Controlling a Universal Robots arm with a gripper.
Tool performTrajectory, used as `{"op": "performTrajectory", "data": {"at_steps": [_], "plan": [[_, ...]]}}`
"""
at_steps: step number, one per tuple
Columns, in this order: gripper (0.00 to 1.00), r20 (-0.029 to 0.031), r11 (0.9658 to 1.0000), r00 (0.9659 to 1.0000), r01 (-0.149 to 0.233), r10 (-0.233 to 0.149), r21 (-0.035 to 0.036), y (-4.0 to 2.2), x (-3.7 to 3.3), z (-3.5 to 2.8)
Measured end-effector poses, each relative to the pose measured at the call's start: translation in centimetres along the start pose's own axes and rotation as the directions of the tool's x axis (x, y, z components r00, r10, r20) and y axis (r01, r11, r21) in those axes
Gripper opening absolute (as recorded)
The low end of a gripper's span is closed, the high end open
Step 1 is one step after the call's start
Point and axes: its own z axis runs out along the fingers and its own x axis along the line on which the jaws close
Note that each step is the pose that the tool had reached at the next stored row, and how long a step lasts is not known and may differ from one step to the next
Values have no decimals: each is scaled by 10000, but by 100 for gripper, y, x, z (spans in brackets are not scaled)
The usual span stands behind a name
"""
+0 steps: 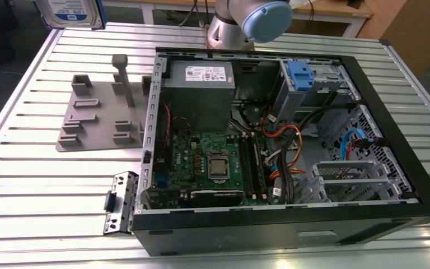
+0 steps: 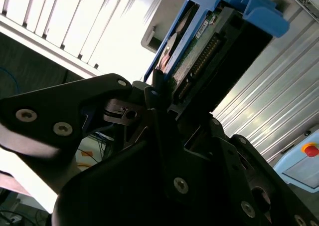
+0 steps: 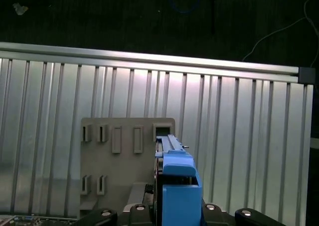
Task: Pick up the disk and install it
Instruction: 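Pick up the disk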
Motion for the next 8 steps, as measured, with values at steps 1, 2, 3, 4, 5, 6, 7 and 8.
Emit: {"op": "performTrajectory", "data": {"at_steps": [1, 2, 3, 4, 5, 6, 7, 8], "plan": [[36, 0, 10000, 10000, 0, 0, 0, 0, 0, -15], [36, 0, 10000, 10000, 0, 0, 0, 0, 0, -30], [36, 0, 10000, 10000, 0, 0, 1, 1, -1, -43], [36, 0, 10000, 10000, 0, 0, 0, 1, -1, -58], [36, 0, 10000, 10000, 0, 0, 0, 1, -1, -71], [36, 0, 10000, 10000, 0, 0, 0, 2, -1, -85], [36, 0, 10000, 10000, 0, 0, 1, 2, -2, -100], [36, 0, 10000, 10000, 0, 0, 1, 2, -2, -115]]}}
